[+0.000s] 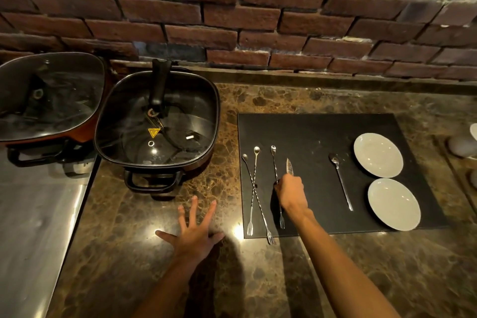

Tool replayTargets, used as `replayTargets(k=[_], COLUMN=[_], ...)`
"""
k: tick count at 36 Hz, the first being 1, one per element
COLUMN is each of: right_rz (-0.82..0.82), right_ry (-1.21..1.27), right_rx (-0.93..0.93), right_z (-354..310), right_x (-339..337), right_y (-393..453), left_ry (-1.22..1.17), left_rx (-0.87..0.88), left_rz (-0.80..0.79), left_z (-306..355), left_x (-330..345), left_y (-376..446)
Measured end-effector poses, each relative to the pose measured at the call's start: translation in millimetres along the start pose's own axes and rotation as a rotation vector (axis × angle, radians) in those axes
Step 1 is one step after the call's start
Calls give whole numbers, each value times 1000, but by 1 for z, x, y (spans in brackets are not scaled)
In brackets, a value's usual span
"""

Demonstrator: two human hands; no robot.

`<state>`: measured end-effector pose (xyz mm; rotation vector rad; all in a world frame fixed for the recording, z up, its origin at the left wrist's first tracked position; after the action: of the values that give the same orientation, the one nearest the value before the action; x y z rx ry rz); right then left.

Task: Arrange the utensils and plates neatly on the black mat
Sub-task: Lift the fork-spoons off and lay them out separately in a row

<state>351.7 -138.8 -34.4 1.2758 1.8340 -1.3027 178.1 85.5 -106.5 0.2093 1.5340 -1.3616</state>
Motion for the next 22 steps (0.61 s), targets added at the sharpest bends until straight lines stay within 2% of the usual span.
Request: replayTargets(k=[10,15,18,22], right_rz=[7,28,-31,-86], right_ry=[-1,-30,-69,-56], right_rx=[9,-105,-177,-173], right_z=[7,-9,-25,-36], right_x=[-6,-4,11,31], right_y=[-2,-12,-22,-31], left_ry=[7,15,17,2], left_rx=[-3,4,7,5], left_rz=[-16,-16,-15,-19], left_z=[1,2,2,1], left_x=[-1,-2,-1,0], left_y=[-2,-3,-3,-1])
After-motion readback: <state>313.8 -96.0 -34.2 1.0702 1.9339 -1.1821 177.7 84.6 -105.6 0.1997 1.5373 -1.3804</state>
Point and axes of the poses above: each hand's wrist, its own y-axis towards the middle knuckle, its own x-axis out of the palm, z = x × y, the point moved 6 cm from there along y, towards the middle knuckle, and after that the axes turned 5 degrees about -x, right-handed, at the moved point
